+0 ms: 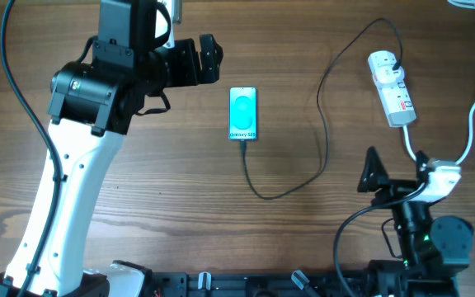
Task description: Plug charger to phone and switch on socket
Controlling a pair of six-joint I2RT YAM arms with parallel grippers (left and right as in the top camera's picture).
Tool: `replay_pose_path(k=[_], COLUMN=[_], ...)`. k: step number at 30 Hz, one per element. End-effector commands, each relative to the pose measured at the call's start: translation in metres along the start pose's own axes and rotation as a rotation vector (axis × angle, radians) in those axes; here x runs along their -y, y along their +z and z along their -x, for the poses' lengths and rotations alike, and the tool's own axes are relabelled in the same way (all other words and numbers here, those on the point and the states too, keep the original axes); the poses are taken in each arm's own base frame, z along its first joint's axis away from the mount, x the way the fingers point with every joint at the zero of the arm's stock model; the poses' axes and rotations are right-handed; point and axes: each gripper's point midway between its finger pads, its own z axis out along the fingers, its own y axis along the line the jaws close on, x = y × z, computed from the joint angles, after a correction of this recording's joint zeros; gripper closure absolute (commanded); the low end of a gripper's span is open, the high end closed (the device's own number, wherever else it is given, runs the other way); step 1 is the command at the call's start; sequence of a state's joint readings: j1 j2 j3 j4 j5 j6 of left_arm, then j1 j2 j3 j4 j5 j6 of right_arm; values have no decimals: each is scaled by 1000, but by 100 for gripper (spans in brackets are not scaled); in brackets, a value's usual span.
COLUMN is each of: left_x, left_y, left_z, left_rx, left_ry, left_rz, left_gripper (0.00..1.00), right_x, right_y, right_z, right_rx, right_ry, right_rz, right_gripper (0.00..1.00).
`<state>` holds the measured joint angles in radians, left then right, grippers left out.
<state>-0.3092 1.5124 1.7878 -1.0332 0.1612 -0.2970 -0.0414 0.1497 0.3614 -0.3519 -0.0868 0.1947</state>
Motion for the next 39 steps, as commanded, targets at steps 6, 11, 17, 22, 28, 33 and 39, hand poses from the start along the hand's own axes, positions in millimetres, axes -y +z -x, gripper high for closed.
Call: replay_pose_path(k=[6, 11, 17, 22, 28, 33, 39], left_x=[-2, -2, -2, -2, -2, -2, -2], left_y=[0, 0, 0, 0, 0, 0, 0], left_z=[1, 1, 1, 1, 1, 1, 1], left_rx=[3, 3, 3, 3, 3, 3, 3], left_ry=[2, 2, 2, 2, 2, 2, 2], left_rz=[5, 5, 5, 5, 5, 5, 5], left_gripper=[0, 0, 0, 0, 0, 0, 0], right_x=[-14, -10, -6, -5, 2, 11, 18], right_y=[12, 19, 23, 23, 25, 25, 25], right_z=[-32, -48, -42, -45, -51, -50, -48], right_rx=[89, 94, 170, 163, 138, 140, 141], right_ry=[-77, -81, -99, -173, -183, -209, -284], right_rz=[112, 112, 90, 82, 48, 3, -32], right_gripper=[0, 0, 0, 0, 0, 0, 0])
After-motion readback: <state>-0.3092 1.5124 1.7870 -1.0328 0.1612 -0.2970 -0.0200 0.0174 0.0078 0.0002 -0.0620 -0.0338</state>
